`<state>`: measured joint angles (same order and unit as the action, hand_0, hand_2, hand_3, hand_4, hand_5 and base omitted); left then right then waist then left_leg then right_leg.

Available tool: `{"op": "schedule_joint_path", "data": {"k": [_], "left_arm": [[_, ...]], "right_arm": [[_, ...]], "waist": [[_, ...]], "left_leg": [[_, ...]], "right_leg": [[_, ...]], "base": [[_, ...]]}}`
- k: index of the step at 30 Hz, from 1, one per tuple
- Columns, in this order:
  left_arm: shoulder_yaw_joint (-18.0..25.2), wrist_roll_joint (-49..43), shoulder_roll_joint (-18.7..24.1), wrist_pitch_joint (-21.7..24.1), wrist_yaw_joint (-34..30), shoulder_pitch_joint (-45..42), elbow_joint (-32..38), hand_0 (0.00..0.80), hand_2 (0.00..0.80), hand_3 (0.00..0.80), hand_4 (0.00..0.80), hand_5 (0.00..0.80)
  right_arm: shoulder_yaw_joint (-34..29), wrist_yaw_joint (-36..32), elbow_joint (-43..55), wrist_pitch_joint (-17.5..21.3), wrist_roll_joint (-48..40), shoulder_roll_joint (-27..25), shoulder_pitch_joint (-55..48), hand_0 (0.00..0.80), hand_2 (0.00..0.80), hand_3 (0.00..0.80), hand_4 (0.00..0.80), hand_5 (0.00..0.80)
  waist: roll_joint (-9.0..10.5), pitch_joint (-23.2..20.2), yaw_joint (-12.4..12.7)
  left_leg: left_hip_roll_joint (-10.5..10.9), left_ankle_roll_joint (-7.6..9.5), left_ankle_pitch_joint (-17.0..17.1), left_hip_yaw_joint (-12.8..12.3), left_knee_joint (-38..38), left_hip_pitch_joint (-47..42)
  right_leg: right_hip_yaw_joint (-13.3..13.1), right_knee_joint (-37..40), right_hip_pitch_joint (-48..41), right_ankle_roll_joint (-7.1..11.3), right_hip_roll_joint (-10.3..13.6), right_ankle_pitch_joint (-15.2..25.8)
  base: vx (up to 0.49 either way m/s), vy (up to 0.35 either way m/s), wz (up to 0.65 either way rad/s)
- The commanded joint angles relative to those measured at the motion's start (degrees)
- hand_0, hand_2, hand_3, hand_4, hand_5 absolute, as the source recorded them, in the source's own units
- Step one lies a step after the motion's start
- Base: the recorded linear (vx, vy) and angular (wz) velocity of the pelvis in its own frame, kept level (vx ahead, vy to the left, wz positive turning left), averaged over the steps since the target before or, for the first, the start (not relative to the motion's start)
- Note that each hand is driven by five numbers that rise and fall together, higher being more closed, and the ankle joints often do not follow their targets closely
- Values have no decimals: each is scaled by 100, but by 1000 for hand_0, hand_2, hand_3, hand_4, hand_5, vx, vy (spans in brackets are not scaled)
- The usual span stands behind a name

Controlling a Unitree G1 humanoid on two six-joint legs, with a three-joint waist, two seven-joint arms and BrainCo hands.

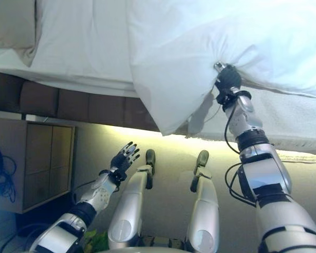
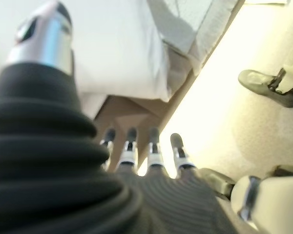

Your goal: Make the bed neatly

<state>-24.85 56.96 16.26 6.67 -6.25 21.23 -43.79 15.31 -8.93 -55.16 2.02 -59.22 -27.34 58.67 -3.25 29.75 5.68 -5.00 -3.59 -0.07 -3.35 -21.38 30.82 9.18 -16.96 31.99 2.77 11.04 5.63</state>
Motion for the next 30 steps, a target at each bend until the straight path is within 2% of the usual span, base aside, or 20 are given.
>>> {"op": "schedule_joint_path", "data": {"k": [1,6,11,15,22,25,27,30], "left_arm": [[-222,-296,-39,-231,77,199,-76,0,0,0,0,0],[-194,171,-227,-710,-126,620,-471,0,0,0,0,0],[-164,1483,-579,-1356,-594,1097,-823,0,0,0,0,0],[-188,2282,-862,-1630,-690,1393,-1015,0,0,0,0,0],[10,4513,-1427,-2231,-518,1604,-837,0,0,0,0,0],[27,5122,-1577,-2268,-640,1697,-706,0,0,0,0,0],[-6,5513,-1677,-2168,-768,1767,-516,0,0,0,0,0],[48,5604,-1899,-1873,-1068,1861,-347,0,0,0,0,0]], "right_arm": [[218,-265,428,103,91,126,529,800,800,800,800,800],[379,-215,597,80,-97,455,656,800,800,800,800,800],[576,-3,923,170,-324,753,806,800,800,800,800,800],[683,149,1169,311,-603,965,867,800,800,800,800,800],[684,252,1625,489,-667,1476,823,800,800,800,800,800],[697,264,1797,488,-701,1589,785,800,800,800,800,800],[707,278,1998,455,-684,1674,707,800,800,800,800,800],[708,295,2329,473,-762,1786,545,800,800,800,800,800]], "waist": [[166,-264,42],[335,-214,-57],[558,-135,-161],[730,-66,-218],[1018,0,-244],[1082,1,-272],[1134,2,-296],[1212,3,-336]], "left_leg": [[-37,34,-96,-7,34,-168],[-183,-11,-101,-35,-33,-159],[-271,-40,-59,-32,-10,-55],[-314,-73,2,3,98,1],[-401,-139,35,82,205,38],[-430,-160,44,90,201,66],[-448,-176,43,101,179,104],[-461,-192,38,120,126,180]], "right_leg": [[82,-141,-223,326,161,-267],[53,-196,-210,264,59,-314],[33,-217,-114,212,-79,-314],[26,-157,-83,179,-208,-294],[43,4,-142,139,-399,-252],[52,39,-138,125,-433,-235],[56,46,-123,119,-454,-229],[60,26,-68,110,-479,-222]], "base": [[70,-29,-9],[-4,-52,-11],[-41,-102,-9],[-24,-108,-9],[22,-129,-5],[41,-75,0],[45,-79,4],[40,-60,3]]}}
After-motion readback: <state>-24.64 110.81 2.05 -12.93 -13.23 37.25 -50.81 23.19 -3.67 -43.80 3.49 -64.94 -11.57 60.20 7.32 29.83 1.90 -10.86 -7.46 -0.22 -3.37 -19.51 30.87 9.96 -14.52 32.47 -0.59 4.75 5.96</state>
